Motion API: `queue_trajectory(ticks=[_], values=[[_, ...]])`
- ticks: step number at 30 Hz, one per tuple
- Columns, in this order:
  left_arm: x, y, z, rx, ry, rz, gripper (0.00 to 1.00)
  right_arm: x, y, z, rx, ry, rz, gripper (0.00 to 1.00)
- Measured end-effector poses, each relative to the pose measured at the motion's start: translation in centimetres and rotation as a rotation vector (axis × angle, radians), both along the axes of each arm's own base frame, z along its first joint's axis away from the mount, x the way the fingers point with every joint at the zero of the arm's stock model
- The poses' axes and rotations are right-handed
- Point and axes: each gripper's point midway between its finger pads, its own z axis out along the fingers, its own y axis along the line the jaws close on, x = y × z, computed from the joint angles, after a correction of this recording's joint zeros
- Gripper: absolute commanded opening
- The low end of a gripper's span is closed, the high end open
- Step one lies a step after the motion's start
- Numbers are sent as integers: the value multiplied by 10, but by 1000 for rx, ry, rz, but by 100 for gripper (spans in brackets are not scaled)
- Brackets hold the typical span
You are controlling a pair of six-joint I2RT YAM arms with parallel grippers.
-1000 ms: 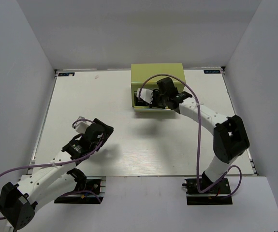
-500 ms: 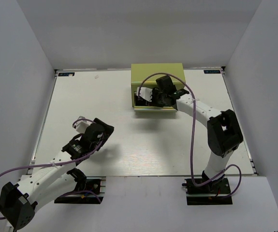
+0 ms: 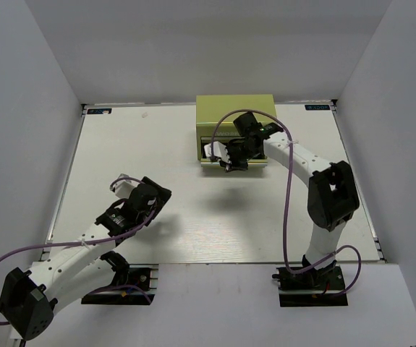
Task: Sort the stationery into containers
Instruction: Place the pen in the storage box, then close the drawer in the storage box, then reset both arms
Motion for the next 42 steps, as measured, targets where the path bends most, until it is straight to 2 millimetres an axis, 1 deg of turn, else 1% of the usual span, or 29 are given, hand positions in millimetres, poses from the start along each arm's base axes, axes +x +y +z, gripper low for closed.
queue_trajectory(ticks=[2,4,7,14,16,18,20,23,26,27,28,29,30,31,32,34,35,36,38,39,42], values=[[0,-1,1,-4,-2,-2,100,-5,0,-11,-20,41,29,0],[1,-1,1,-7,-6,-2,100,-4,-3,-23,-46,61,17,0],[3,-3,2,-9,-13,-5,100,11,-5,-38,-73,30,-61,0],[6,-7,3,-7,-25,-23,100,77,-7,-62,-119,-119,-362,0],[7,-7,2,-1,-23,-27,100,96,-11,-63,-127,-181,-436,0],[8,-8,1,3,-23,-30,100,116,-16,-57,-126,-260,-500,0],[8,-8,1,8,-22,-34,100,120,-17,-56,-125,-288,-528,0],[8,-9,1,9,-26,-39,100,121,-17,-59,-135,-318,-549,0],[9,-9,2,13,-28,-44,100,119,-16,-61,-132,-311,-549,0],[9,-9,2,14,-29,-46,100,118,-15,-60,-122,-299,-545,2],[9,-9,2,17,-31,-52,100,116,-13,-59,-105,-279,-535,5],[10,-11,3,17,-38,-61,100,110,-11,-56,-78,-246,-522,13],[10,-12,5,17,-46,-72,100,104,-12,-51,-54,-220,-518,19],[11,-14,6,20,-55,-87,100,91,-13,-43,-21,-184,-503,25],[13,-16,9,21,-67,-104,100,80,-15,-36,7,-151,-502,41],[15,-23,17,16,-104,-145,100,56,-16,-10,84,-93,-500,51],[17,-26,22,15,-127,-167,100,46,-14,5,127,-73,-501,79],[19,-29,26,15,-150,-187,100,38,-12,20,173,-52,-510,90],[21,-34,34,20,-188,-227,100,28,-8,46,249,-29,-529,90],[22,-36,37,23,-204,-243,100,25,-7,55,275,-19,-541,90],[24,-42,43,40,-236,-297,100,20,-7,70,334,21,-610,90]])
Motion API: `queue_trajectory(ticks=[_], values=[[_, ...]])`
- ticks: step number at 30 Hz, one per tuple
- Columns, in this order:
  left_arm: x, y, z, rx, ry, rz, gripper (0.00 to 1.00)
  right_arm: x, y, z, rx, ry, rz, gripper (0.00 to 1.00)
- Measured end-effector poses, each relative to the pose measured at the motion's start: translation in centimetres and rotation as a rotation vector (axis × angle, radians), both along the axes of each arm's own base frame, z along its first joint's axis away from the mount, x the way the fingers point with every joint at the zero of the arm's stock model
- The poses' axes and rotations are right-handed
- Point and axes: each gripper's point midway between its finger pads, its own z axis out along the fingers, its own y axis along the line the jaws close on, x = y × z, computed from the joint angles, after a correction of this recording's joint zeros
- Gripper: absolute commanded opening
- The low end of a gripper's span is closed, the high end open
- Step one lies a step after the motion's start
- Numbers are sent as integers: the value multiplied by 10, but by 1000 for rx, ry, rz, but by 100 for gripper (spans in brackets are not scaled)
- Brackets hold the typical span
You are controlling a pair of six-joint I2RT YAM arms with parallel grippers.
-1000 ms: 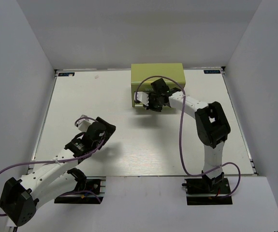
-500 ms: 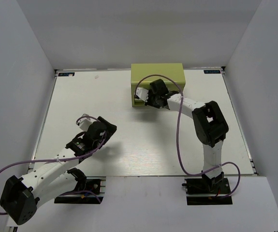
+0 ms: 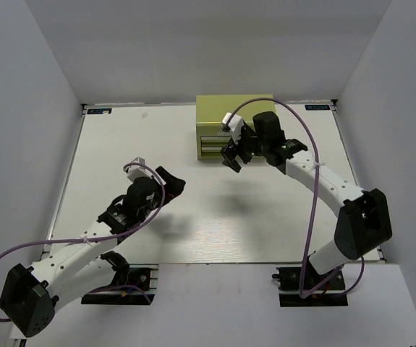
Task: Sort the stationery into containers
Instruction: Reset both arms
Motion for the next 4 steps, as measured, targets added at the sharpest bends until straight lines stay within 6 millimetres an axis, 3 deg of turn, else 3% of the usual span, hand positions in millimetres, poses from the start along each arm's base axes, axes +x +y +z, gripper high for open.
queue_trajectory(ticks=[4], values=[[6,-9,9,45,-27,-61,100,0,-8,4,55,33,-107,90]])
